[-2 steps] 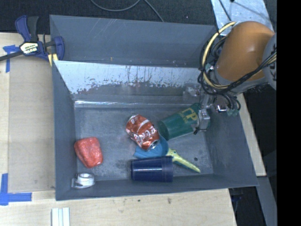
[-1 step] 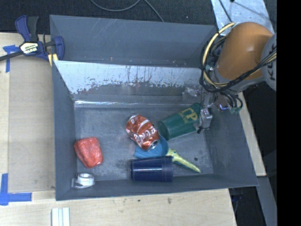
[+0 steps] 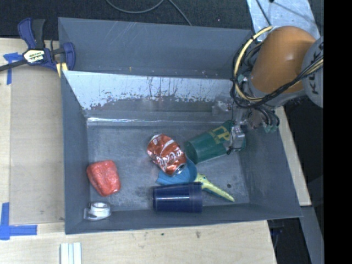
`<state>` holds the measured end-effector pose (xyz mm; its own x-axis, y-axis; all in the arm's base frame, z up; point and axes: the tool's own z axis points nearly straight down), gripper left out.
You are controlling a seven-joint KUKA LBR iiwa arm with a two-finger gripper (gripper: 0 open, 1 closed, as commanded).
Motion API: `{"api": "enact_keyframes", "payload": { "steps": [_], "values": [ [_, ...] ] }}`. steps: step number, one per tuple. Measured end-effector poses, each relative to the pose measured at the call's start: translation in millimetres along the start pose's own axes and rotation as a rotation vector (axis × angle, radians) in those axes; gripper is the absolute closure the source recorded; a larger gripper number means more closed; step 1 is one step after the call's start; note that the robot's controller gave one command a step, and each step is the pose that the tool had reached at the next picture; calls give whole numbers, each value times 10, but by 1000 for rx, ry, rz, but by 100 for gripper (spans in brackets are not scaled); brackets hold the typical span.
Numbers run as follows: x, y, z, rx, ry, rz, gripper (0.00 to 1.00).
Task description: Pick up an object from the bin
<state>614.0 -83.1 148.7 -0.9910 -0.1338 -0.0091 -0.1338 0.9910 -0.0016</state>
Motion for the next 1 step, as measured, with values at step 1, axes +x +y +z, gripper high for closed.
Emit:
{"api": "enact_keyframes", "payload": {
  "steps": [1],
  "values": [
    [-43, -49, 609, 0, 4, -104, 0]
  ]
}}
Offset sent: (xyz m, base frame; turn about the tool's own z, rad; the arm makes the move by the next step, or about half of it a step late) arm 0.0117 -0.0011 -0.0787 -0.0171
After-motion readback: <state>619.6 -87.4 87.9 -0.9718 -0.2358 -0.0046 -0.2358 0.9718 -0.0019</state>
